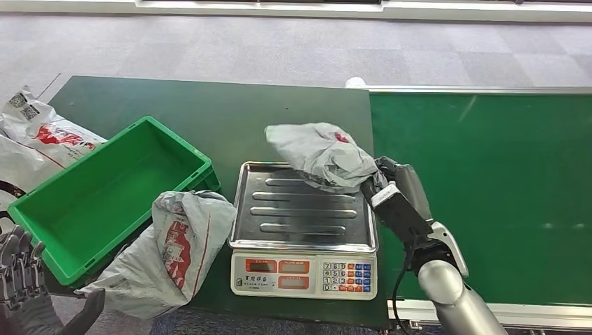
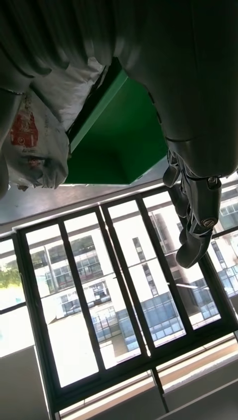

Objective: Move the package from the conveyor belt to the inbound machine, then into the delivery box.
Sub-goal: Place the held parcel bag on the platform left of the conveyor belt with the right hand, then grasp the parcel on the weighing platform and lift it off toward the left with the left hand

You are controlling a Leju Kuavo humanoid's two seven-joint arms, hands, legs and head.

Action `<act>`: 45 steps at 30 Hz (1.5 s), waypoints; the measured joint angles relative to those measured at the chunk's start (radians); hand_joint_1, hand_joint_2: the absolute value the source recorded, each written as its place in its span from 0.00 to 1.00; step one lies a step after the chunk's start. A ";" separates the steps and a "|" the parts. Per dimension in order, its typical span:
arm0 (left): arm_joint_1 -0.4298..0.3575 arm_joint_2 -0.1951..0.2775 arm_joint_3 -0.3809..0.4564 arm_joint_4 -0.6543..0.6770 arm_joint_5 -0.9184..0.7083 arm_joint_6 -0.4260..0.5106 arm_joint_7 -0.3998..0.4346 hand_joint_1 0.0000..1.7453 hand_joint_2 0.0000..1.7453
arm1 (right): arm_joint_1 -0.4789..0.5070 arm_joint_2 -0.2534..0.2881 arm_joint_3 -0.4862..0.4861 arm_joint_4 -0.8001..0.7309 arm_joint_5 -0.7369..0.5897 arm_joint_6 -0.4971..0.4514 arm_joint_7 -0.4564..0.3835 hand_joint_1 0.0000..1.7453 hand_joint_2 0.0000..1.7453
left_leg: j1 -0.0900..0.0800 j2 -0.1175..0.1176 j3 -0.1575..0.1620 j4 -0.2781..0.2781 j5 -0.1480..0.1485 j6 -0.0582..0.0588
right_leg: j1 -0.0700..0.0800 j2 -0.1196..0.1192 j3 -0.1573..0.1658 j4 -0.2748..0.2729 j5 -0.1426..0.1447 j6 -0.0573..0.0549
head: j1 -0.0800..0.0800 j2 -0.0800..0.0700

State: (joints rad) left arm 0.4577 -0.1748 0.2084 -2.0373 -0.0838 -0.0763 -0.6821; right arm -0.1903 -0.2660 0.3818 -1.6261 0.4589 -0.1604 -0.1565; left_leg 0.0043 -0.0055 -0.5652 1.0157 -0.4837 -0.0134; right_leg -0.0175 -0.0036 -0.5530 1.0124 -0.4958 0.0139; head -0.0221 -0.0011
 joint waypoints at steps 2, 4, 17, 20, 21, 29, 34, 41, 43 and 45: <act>0.000 0.003 -0.004 0.003 0.000 0.000 0.000 0.00 1.00 | 0.006 -0.012 0.014 -0.008 0.003 0.003 0.005 1.00 1.00 | 0.000 0.000 0.000 0.000 0.000 0.000 | 0.000 0.001 0.000 0.000 0.000 0.000 | 0.000 0.000; 0.000 0.005 -0.006 0.005 -0.001 -0.002 0.000 0.00 1.00 | 0.010 -0.023 0.026 -0.015 0.027 0.033 0.037 1.00 1.00 | 0.000 0.000 0.001 0.000 0.000 0.000 | 0.000 0.001 0.000 0.000 0.000 0.000 | 0.000 0.000; -0.007 -0.008 -0.011 0.005 -0.047 -0.096 0.037 0.00 1.00 | 0.098 -0.201 0.075 -0.160 0.287 0.317 0.272 0.00 1.00 | 0.000 0.000 0.000 0.000 0.000 0.000 | -0.001 -0.001 0.000 0.000 0.000 0.000 | 0.000 0.000; -0.012 -0.019 -0.011 0.002 -0.056 -0.112 0.044 0.00 1.00 | 0.095 -0.233 0.075 -0.176 0.235 0.342 0.233 0.00 0.75 | -0.001 0.000 0.000 0.000 0.000 0.000 | 0.000 0.000 0.000 0.000 0.000 0.000 | 0.000 0.000; -0.014 -0.023 -0.011 0.002 -0.059 -0.118 0.045 0.00 1.00 | 0.091 -0.240 0.075 -0.178 0.207 0.351 0.216 0.00 0.50 | -0.001 0.000 0.000 0.000 0.000 0.000 | 0.000 0.000 0.000 0.000 0.000 0.000 | 0.000 0.000; -0.023 -0.048 -0.011 0.002 -0.081 -0.147 0.038 0.00 1.00 | -0.024 -0.268 0.075 -0.160 -0.025 0.351 0.132 0.00 0.00 | 0.000 0.001 0.001 0.000 0.000 0.000 | 0.000 0.001 0.001 0.000 0.000 0.000 | 0.000 0.000; -0.023 -0.054 -0.014 -0.005 -0.127 -0.126 0.040 0.00 1.00 | -0.066 -0.241 0.075 -0.141 -0.067 0.266 0.107 0.00 0.00 | 0.000 0.000 0.001 0.000 0.000 0.000 | 0.000 0.000 0.001 0.000 0.000 0.000 | 0.000 0.000; -0.053 -0.012 -0.103 -0.006 -0.260 0.005 0.178 0.00 1.00 | -0.075 -0.177 0.073 -0.103 -0.123 0.219 0.068 0.00 0.00 | 0.000 0.000 0.001 0.000 0.001 -0.001 | 0.000 0.000 0.000 0.000 0.000 0.000 | 0.000 0.000; -0.078 0.027 -0.167 -0.001 -0.311 0.064 0.238 0.00 1.00 | -0.067 -0.140 0.069 -0.099 -0.147 0.167 0.017 0.00 0.25 | 0.000 0.000 0.001 0.000 0.001 -0.001 | 0.001 0.000 0.000 0.000 0.001 0.000 | 0.000 0.000; -0.104 0.064 -0.234 0.006 -0.362 0.118 0.285 0.00 1.00 | -0.039 -0.093 0.053 -0.109 -0.186 0.055 -0.075 0.00 0.75 | 0.001 -0.001 0.002 0.000 0.001 -0.001 | 0.002 -0.001 0.000 0.000 0.001 -0.001 | 0.000 0.000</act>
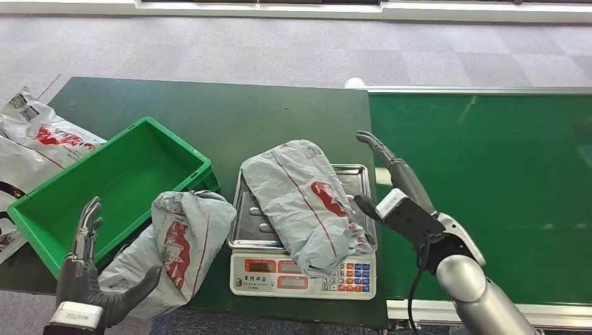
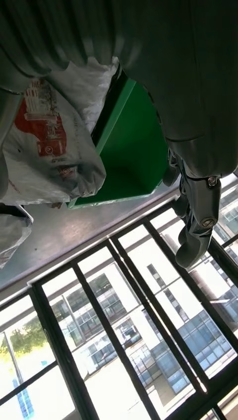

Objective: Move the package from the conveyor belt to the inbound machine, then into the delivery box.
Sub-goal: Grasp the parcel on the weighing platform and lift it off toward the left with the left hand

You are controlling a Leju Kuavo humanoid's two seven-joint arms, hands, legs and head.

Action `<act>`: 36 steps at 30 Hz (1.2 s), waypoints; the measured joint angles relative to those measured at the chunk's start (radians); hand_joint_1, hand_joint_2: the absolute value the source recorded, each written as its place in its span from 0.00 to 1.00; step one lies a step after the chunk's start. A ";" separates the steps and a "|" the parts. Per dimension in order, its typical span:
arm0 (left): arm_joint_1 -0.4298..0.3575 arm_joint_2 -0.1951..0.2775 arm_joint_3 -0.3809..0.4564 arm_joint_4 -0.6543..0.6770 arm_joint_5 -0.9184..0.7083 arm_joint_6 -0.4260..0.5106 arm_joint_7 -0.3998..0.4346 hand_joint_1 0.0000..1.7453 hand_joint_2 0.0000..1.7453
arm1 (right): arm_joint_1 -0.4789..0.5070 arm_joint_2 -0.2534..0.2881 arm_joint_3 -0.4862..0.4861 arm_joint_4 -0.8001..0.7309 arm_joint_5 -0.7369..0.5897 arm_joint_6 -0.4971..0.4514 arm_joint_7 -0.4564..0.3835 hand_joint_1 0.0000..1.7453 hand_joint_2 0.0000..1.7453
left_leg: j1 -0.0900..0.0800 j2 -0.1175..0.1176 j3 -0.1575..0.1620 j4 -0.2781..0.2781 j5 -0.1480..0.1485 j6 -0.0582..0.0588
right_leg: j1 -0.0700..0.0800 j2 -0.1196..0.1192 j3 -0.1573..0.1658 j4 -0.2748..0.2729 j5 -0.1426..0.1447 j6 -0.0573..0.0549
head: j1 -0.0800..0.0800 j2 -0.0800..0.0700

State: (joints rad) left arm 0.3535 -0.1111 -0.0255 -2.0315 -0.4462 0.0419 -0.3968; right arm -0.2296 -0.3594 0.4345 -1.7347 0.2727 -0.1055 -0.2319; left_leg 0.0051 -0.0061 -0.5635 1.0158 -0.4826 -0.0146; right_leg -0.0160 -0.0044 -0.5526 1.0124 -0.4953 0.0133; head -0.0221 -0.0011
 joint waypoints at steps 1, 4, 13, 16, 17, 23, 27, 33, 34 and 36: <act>-0.015 0.016 -0.031 0.005 -0.033 0.027 0.027 0.00 1.00 | 0.026 0.030 -0.018 -0.015 -0.032 -0.093 -0.071 0.00 1.00 | 0.001 -0.001 0.000 0.000 0.000 0.000 | 0.000 -0.001 0.000 0.000 0.000 0.000 | 0.000 0.000; -0.086 0.065 -0.128 0.037 -0.137 0.095 0.129 0.00 1.00 | 0.136 0.134 -0.094 -0.102 -0.169 -0.428 -0.293 0.00 1.00 | 0.001 -0.006 0.000 0.000 0.000 0.000 | 0.000 -0.006 0.000 0.000 -0.002 -0.001 | 0.000 0.000; -0.383 0.111 -0.366 0.253 -0.293 0.097 0.352 0.00 1.00 | 0.426 0.274 -0.270 -0.230 -0.404 -0.591 -0.465 0.00 1.00 | 0.000 -0.003 -0.001 0.000 0.000 0.000 | -0.001 -0.004 0.000 0.000 -0.001 -0.001 | 0.000 0.000; -0.416 0.110 -0.390 0.283 -0.309 0.094 0.372 0.00 1.00 | 0.442 0.289 -0.284 -0.236 -0.405 -0.591 -0.466 0.00 1.00 | 0.000 -0.001 -0.001 0.000 0.000 0.000 | -0.001 -0.002 0.000 0.000 0.000 -0.001 | 0.000 0.000; -0.417 0.110 -0.390 0.284 -0.310 0.094 0.373 0.00 1.00 | 0.443 0.290 -0.285 -0.236 -0.405 -0.591 -0.466 0.00 1.00 | 0.000 -0.001 -0.001 0.000 0.000 0.000 | -0.001 -0.002 0.000 0.000 0.000 -0.001 | 0.000 0.000; -0.601 0.016 -0.489 0.556 -0.421 0.063 0.478 0.00 1.00 | 0.446 0.344 -0.298 -0.247 -0.349 -0.592 -0.468 0.00 1.00 | 0.000 0.000 -0.001 0.001 0.000 0.000 | -0.001 -0.001 -0.001 0.000 0.002 -0.001 | 0.000 0.000; -0.677 -0.050 -0.526 0.710 -0.438 0.042 0.503 0.00 1.00 | 0.443 0.362 -0.298 -0.248 -0.349 -0.592 -0.468 0.00 1.00 | 0.000 0.000 -0.001 0.001 0.000 0.000 | -0.001 0.000 -0.001 0.000 0.002 0.000 | 0.000 0.000; -0.741 -0.117 -0.563 0.864 -0.428 0.030 0.510 0.10 1.00 | 0.432 0.376 -0.295 -0.248 -0.349 -0.592 -0.468 0.00 1.00 | 0.000 0.000 -0.002 0.001 0.000 0.000 | -0.001 0.001 -0.001 0.000 0.002 0.000 | 0.000 0.000; -0.751 -0.125 -0.571 0.888 -0.416 0.025 0.507 0.35 1.00 | 0.427 0.379 -0.294 -0.248 -0.351 -0.592 -0.468 0.00 1.00 | 0.000 0.000 -0.002 0.001 0.000 0.000 | -0.001 0.001 -0.001 0.000 0.002 0.000 | 0.000 0.000; -0.775 -0.139 -0.586 0.932 -0.395 0.020 0.499 0.83 1.00 | 0.416 0.383 -0.291 -0.247 -0.356 -0.591 -0.468 0.00 1.00 | 0.000 0.001 -0.002 0.001 0.000 0.000 | -0.001 0.001 -0.001 0.000 0.002 0.000 | 0.000 0.000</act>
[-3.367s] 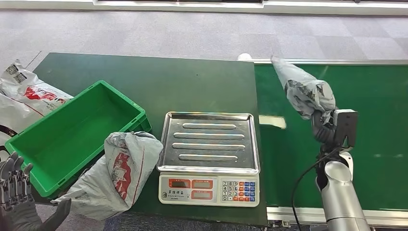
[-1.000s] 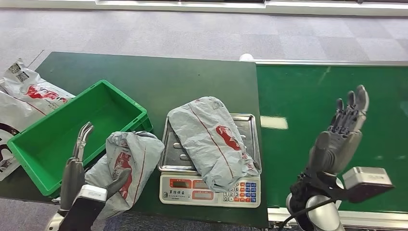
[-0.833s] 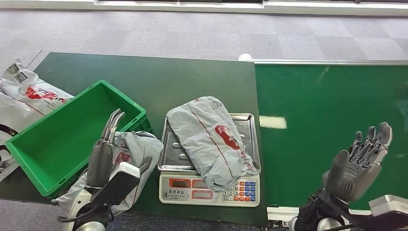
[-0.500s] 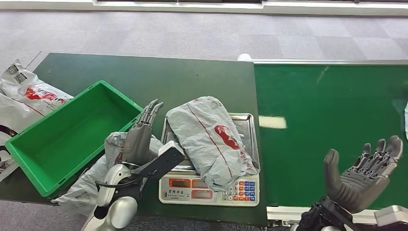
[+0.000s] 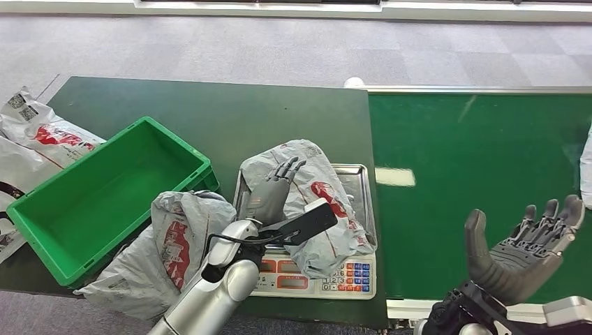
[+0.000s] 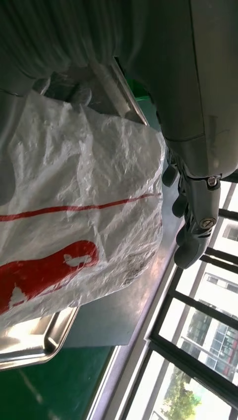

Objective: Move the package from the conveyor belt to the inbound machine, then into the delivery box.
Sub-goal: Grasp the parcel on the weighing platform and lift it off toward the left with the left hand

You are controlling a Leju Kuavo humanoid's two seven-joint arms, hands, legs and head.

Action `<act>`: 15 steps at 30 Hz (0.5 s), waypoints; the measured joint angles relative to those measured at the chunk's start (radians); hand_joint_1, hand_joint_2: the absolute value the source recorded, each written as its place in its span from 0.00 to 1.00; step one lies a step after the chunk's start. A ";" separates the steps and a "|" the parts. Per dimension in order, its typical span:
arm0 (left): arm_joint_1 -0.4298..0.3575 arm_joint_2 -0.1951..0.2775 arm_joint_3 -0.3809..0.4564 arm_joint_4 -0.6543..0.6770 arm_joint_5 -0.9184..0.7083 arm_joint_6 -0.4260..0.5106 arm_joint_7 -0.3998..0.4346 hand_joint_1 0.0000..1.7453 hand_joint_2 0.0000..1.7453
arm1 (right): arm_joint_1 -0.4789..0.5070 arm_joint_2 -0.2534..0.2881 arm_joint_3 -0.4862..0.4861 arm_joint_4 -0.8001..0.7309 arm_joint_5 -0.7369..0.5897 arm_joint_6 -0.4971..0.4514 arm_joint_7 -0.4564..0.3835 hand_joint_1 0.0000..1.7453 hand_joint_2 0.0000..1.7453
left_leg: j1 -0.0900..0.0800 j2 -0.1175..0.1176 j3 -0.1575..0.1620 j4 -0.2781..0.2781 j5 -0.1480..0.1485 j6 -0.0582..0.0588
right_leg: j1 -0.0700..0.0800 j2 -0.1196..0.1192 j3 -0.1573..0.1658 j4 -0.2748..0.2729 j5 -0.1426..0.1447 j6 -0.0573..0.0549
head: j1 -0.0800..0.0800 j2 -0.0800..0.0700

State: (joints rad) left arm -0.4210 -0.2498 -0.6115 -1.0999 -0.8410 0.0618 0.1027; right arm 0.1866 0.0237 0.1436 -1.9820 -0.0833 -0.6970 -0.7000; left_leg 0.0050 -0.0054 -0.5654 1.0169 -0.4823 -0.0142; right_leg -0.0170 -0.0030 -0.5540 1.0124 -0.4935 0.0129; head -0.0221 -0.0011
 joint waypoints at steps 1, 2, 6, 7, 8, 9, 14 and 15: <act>-0.012 -0.005 -0.008 0.020 0.006 0.000 -0.001 1.00 1.00 | -0.006 0.002 0.002 0.000 -0.003 0.000 0.000 0.00 1.00 | 0.000 0.000 0.000 0.000 0.000 0.000 | 0.000 0.000 0.000 0.000 0.000 0.000 | 0.000 0.000; -0.024 -0.010 -0.016 0.040 0.009 0.000 0.001 1.00 1.00 | -0.011 0.003 0.005 0.000 -0.006 0.000 0.000 0.00 1.00 | 0.000 0.000 0.000 0.000 0.000 0.000 | 0.000 0.000 0.000 0.000 0.000 0.000 | 0.000 0.000; -0.059 -0.026 -0.058 0.124 0.004 -0.003 0.019 1.00 1.00 | -0.037 0.007 0.017 0.001 -0.010 0.000 0.000 0.00 1.00 | 0.000 0.000 0.000 0.000 0.000 0.000 | 0.000 0.000 0.000 0.000 0.000 0.000 | 0.000 0.000; -0.067 -0.030 -0.066 0.147 0.003 -0.005 0.022 1.00 1.00 | -0.042 0.009 0.018 0.001 -0.011 0.000 0.000 0.00 1.00 | 0.000 0.000 0.000 0.000 0.000 0.000 | 0.000 0.000 0.000 0.000 0.000 0.000 | 0.000 0.000; -0.073 -0.033 -0.073 0.169 0.003 -0.007 0.025 1.00 1.00 | -0.046 0.010 0.018 0.001 -0.011 0.000 0.000 0.00 1.00 | 0.000 0.000 0.000 0.000 0.000 0.000 | 0.000 0.000 0.000 0.000 0.000 0.000 | 0.000 0.000; -0.078 -0.035 -0.079 0.188 0.003 -0.009 0.027 1.00 1.00 | -0.049 0.012 0.019 0.001 -0.011 0.000 0.000 0.00 1.00 | 0.000 0.000 0.000 0.000 0.000 0.000 | 0.000 0.000 0.000 0.000 0.000 0.000 | 0.000 0.000; -0.102 -0.044 -0.097 0.253 0.002 -0.017 0.030 1.00 1.00 | -0.053 0.019 0.019 0.001 -0.010 0.000 0.000 0.00 1.00 | 0.000 0.000 0.000 0.000 0.000 0.000 | 0.000 0.000 0.000 0.000 0.000 0.000 | 0.000 0.000; -0.106 -0.045 -0.100 0.264 0.001 -0.018 0.031 1.00 1.00 | -0.053 0.021 0.019 0.001 -0.009 0.000 0.000 0.00 1.00 | 0.000 0.000 0.000 0.000 0.000 0.000 | 0.000 0.000 0.000 0.000 0.000 0.000 | 0.000 0.000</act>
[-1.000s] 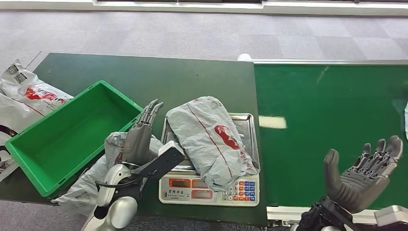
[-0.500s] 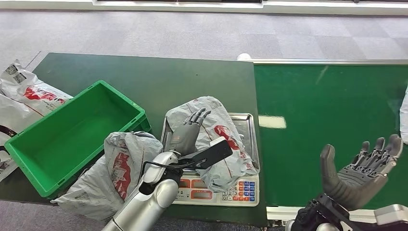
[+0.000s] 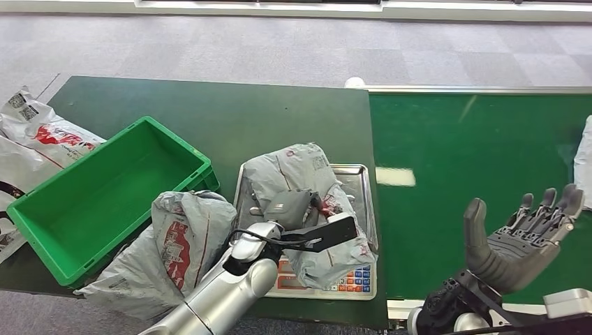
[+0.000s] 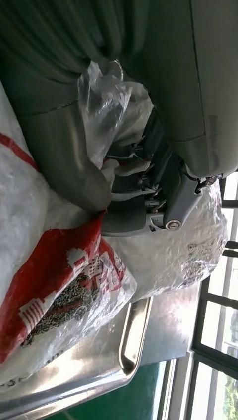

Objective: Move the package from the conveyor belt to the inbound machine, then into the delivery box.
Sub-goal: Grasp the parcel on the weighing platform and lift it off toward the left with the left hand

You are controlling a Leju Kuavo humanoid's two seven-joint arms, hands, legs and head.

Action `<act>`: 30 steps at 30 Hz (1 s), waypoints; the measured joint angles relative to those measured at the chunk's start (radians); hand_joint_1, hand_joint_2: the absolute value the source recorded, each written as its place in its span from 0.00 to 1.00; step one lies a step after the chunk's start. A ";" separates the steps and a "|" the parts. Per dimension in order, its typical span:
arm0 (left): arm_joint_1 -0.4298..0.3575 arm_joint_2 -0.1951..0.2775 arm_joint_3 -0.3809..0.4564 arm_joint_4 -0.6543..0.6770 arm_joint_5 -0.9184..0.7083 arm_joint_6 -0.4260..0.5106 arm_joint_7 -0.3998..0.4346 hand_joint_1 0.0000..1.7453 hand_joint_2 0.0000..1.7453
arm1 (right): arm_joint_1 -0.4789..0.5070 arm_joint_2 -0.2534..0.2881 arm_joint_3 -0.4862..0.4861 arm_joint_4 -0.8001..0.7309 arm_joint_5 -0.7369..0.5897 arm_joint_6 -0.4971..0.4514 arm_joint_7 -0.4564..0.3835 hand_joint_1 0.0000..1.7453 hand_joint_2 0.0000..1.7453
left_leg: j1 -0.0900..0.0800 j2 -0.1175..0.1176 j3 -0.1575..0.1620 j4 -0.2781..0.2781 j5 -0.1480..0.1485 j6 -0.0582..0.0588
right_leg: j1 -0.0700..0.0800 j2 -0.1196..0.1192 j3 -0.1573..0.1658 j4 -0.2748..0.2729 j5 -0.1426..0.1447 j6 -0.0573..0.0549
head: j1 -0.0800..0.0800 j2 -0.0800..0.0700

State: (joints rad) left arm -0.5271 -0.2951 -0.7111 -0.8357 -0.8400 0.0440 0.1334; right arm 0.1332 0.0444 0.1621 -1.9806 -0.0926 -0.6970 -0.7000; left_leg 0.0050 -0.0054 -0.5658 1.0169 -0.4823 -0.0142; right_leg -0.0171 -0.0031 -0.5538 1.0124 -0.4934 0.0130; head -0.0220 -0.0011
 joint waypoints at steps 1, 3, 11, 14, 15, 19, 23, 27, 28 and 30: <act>-0.004 -0.001 -0.003 0.008 0.000 0.000 0.000 1.00 1.00 | 0.000 0.001 0.000 0.000 0.000 0.000 0.000 0.00 1.00 | 0.000 0.000 0.000 0.000 0.000 0.000 | 0.000 0.000 0.000 0.000 0.000 0.000 | 0.000 0.000; -0.010 -0.002 -0.007 0.022 -0.001 0.000 0.000 1.00 1.00 | 0.000 0.003 0.000 0.000 0.000 0.000 0.000 0.00 1.00 | 0.000 0.000 0.000 0.000 0.000 0.000 | 0.000 0.000 0.000 0.000 0.000 0.000 | 0.000 0.000; -0.021 -0.009 -0.015 0.055 -0.006 -0.012 0.004 1.00 1.00 | 0.000 0.006 0.000 0.000 0.006 0.000 0.000 0.00 1.00 | 0.000 0.000 0.000 0.000 0.000 0.000 | 0.000 0.000 0.000 0.000 0.000 0.000 | 0.000 0.000; -0.031 -0.016 -0.017 0.079 -0.013 -0.032 0.009 1.00 1.00 | 0.001 0.008 0.000 0.000 0.011 0.000 0.005 0.00 1.00 | 0.000 0.000 0.000 0.000 0.000 0.000 | 0.000 0.000 0.000 0.000 0.000 0.000 | 0.000 0.000; -0.035 -0.018 -0.017 0.087 -0.015 -0.035 0.010 1.00 1.00 | 0.001 0.009 0.001 0.000 0.013 0.000 0.008 0.00 1.00 | 0.000 0.000 0.000 0.000 0.000 0.000 | 0.000 0.000 0.001 0.000 0.000 0.000 | 0.000 0.000; -0.040 -0.022 -0.020 0.109 -0.015 0.009 0.009 1.00 1.00 | 0.001 0.015 0.003 0.000 0.027 0.004 0.031 0.00 1.00 | 0.000 0.000 0.001 0.000 0.000 0.000 | 0.000 0.000 0.001 0.000 0.000 0.000 | 0.000 0.000; -0.015 -0.010 -0.007 0.058 -0.009 0.123 0.019 1.00 1.00 | 0.014 0.019 0.003 -0.001 0.040 0.015 0.035 0.00 1.00 | 0.000 0.000 0.000 0.000 0.000 0.000 | 0.000 0.000 0.001 0.000 0.000 0.000 | 0.000 0.000; 0.031 0.030 0.055 -0.154 -0.033 0.185 0.043 1.00 1.00 | 0.037 0.024 0.003 -0.001 0.044 0.018 0.027 0.00 1.00 | 0.000 0.000 0.000 0.000 0.000 0.000 | 0.001 0.000 0.000 0.000 0.000 0.000 | 0.000 0.000; 0.037 0.041 0.078 -0.216 -0.035 0.184 0.042 1.00 1.00 | 0.041 0.025 0.003 -0.002 0.045 0.017 0.026 0.00 1.00 | 0.000 0.000 0.000 0.000 0.000 0.000 | 0.001 0.000 0.000 0.000 0.000 0.000 | 0.000 0.000; 0.045 0.061 0.126 -0.327 -0.033 0.173 0.034 1.00 1.00 | 0.048 0.025 0.003 -0.004 0.048 0.012 0.026 0.00 1.00 | 0.000 0.000 0.000 0.000 0.000 0.000 | 0.001 0.000 -0.001 0.000 0.000 0.000 | 0.000 0.000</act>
State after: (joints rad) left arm -0.4817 -0.2339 -0.5852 -1.1629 -0.8732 0.2169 0.1672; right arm 0.1811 0.0694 0.1656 -1.9851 -0.0444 -0.6851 -0.6737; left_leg 0.0052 -0.0051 -0.5661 1.0166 -0.4821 -0.0144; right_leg -0.0160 -0.0028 -0.5543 1.0128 -0.4935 0.0128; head -0.0220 -0.0011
